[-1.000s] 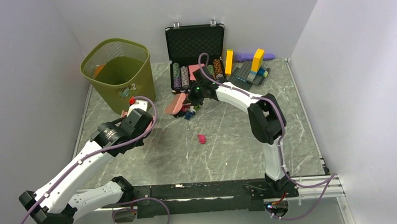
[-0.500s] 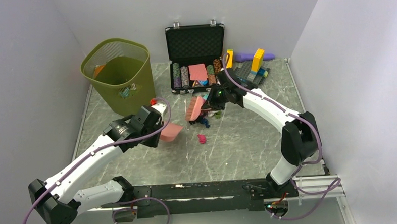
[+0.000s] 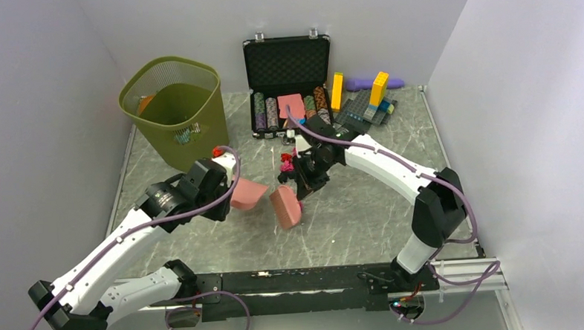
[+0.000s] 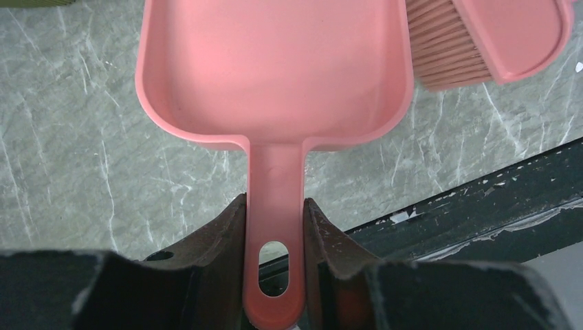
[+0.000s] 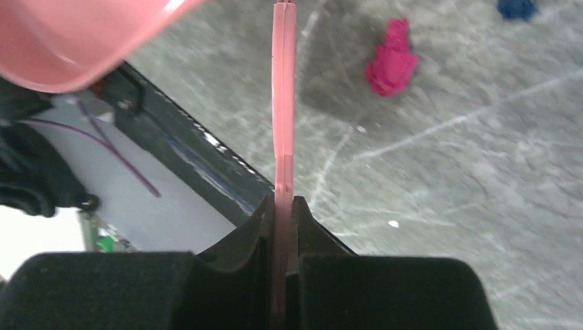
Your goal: Sweep away the paper scraps from the table
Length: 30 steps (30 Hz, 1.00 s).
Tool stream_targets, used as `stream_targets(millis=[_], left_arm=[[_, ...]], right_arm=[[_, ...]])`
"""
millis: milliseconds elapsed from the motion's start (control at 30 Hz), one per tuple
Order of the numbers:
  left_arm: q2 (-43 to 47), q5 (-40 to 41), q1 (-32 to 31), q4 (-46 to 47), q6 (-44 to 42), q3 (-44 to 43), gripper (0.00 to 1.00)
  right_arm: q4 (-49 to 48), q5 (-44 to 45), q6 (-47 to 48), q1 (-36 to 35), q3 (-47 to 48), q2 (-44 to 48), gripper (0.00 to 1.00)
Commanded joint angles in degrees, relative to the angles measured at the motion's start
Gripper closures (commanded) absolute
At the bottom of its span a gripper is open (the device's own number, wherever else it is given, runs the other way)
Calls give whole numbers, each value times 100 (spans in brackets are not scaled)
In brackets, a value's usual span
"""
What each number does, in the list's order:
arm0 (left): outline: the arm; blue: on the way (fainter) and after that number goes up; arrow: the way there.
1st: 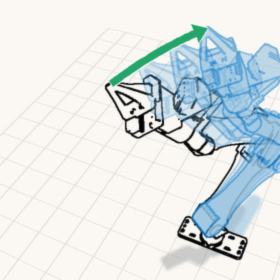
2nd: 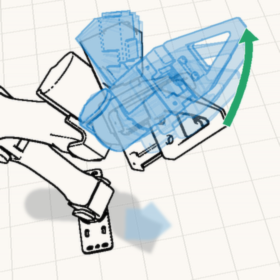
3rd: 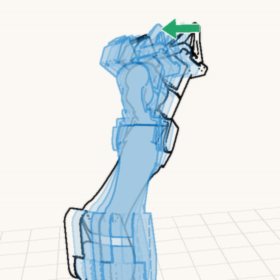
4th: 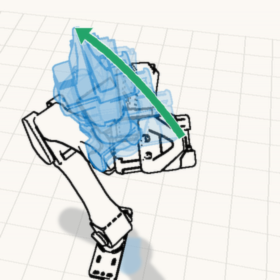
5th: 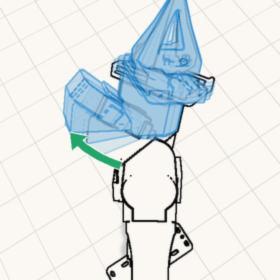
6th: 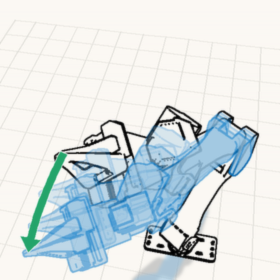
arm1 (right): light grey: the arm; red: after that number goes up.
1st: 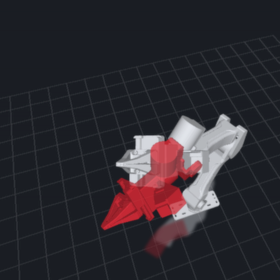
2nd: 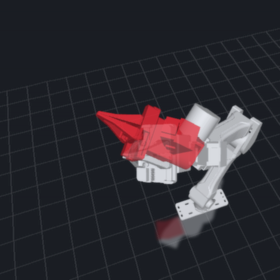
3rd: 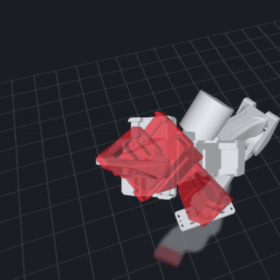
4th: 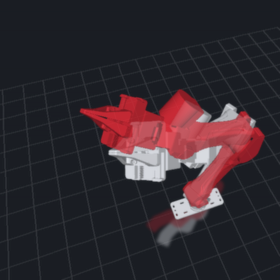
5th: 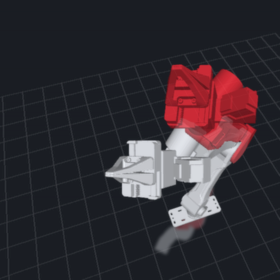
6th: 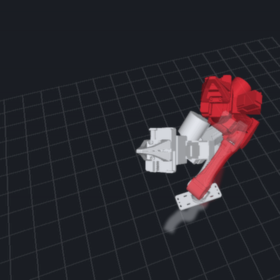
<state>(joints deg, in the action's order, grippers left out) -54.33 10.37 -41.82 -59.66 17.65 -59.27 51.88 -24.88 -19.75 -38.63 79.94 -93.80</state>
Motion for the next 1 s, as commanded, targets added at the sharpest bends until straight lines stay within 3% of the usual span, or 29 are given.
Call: stream_targets(millis=[0,267,433,533,633,800,967], left_arm=[[-34,36,-19,-107,-58,-169,100],[-205,-326,-19,227,-173,36,100],[-236,-960,-38,826,-389,406,100],[-291,-1150,-57,1197,-359,706,100],[-330,-1200,-163,1630,-267,995,100],[-736,-821,-324,1831,-187,1024,100],[-1462,-259,-332,1522,-547,561,100]], right_arm=[[840,1098,658,-10,35,-129,100],[1407,3018,873,27,1284,-795,100],[1428,2539,1016,223,1995,-679,100],[1228,1901,1069,554,1956,-348,100],[1224,1866,1020,936,1842,-132,100],[1608,2899,809,1406,1893,-242,100],[2129,4081,711,1490,2544,-1049,100]])
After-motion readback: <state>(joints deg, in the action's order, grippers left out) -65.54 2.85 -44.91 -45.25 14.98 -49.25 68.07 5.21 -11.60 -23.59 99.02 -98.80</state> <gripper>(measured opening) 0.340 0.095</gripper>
